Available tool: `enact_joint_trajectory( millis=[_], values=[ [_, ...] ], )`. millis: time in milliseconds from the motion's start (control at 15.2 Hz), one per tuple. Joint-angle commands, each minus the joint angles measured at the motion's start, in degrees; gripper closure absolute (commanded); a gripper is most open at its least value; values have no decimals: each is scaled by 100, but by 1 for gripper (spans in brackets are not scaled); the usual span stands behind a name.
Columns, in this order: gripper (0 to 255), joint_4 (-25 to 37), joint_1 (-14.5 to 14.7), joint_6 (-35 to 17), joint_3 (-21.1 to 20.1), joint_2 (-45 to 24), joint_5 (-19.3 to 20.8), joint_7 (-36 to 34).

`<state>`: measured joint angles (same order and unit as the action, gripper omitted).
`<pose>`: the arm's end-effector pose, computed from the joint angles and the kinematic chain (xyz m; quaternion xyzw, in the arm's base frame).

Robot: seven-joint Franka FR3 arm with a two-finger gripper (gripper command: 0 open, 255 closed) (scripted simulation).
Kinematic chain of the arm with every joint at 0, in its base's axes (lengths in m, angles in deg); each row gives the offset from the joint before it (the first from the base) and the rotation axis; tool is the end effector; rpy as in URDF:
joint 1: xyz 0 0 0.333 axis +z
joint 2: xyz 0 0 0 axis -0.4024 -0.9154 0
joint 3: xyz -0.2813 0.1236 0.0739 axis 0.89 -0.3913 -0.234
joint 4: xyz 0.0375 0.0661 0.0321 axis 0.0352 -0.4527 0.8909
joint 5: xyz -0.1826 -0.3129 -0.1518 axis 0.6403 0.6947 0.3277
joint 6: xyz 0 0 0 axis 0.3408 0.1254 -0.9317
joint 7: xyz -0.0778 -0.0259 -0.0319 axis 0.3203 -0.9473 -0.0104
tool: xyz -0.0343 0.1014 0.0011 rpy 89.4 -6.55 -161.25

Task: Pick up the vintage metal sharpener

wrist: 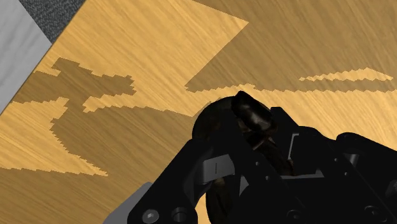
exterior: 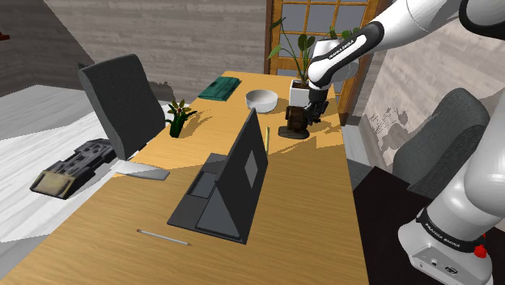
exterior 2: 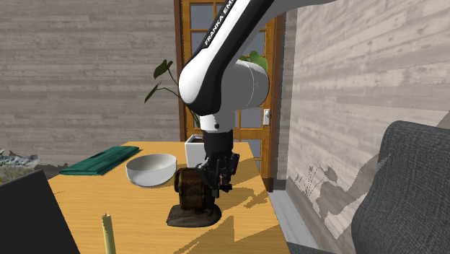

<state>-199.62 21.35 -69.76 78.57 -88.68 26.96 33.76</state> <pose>0.5455 -0.1395 0.3059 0.9962 -0.0852 -0.0164 0.0069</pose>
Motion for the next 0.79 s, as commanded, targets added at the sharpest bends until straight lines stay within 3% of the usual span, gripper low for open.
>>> enact_joint_trajectory(
  millis=[0,396,726],
  values=[
    [255,-3,2,-4,-3,-5,-1,-1],
    [255,-12,0,-10,-1,-1,-1,3],
    [255,100,17,338,18,240,70,-41]
  ],
)
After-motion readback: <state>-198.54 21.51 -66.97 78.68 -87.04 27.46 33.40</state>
